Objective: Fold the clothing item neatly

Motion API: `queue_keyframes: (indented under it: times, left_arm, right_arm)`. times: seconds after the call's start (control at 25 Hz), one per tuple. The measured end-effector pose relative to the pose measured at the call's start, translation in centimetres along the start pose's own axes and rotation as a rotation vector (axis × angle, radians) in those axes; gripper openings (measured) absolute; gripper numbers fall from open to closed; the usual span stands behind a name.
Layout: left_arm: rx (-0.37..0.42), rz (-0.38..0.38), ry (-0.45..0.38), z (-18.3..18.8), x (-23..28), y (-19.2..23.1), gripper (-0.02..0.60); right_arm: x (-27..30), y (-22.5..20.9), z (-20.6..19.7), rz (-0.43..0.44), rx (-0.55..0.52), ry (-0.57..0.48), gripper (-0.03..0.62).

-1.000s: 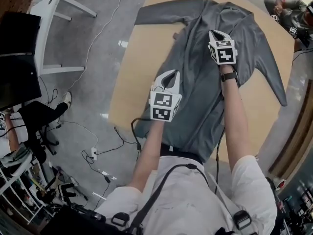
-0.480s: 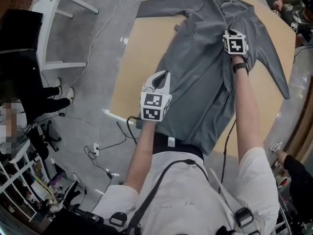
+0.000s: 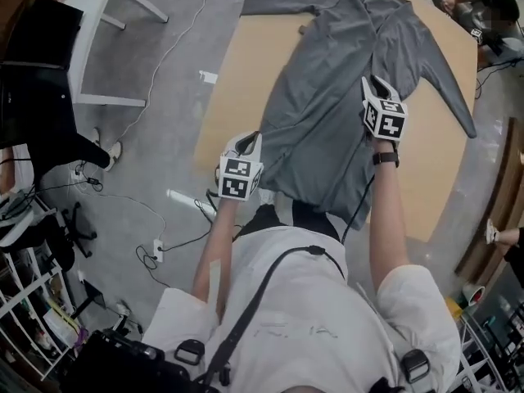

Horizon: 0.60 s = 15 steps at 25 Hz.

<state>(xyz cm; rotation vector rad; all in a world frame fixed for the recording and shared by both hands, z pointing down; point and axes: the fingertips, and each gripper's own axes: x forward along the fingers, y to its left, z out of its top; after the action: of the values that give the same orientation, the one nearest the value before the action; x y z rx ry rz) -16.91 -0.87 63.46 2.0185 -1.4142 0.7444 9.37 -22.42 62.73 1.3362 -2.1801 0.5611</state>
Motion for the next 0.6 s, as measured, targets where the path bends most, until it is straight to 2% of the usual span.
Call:
queue_keyframes:
  times: [0.08,0.16,0.28,0.44,0.6]
  left_arm:
    - [0.004,-0.022,0.047,-3.1,-1.2,-0.3,0.006]
    - [-0.006,-0.068,0.093,-5.9,-2.2,-0.6,0.057]
    - [-0.009,-0.144,0.147,-9.3,-3.4,-1.4,0.092]
    - [0.081,-0.209,0.191,-12.4,-3.1,-2.9,0.093]
    - [0.153,-0.223,0.202,-14.1,-0.9,-3.6,0.092]
  right_arm:
    - [-3.1,3.7,-2.5,0.035,0.020,0.004,0.097]
    - [-5.6,7.1,-5.0,0.060,0.041,0.017,0.097]
    - [-8.5,11.6,-8.3,0.093,0.077,0.042,0.097]
    - [-11.3,15.5,-11.0,0.105,0.085,0.056,0.095]
    - [-13.2,17.4,-12.2,0.092,0.074,0.049,0.097]
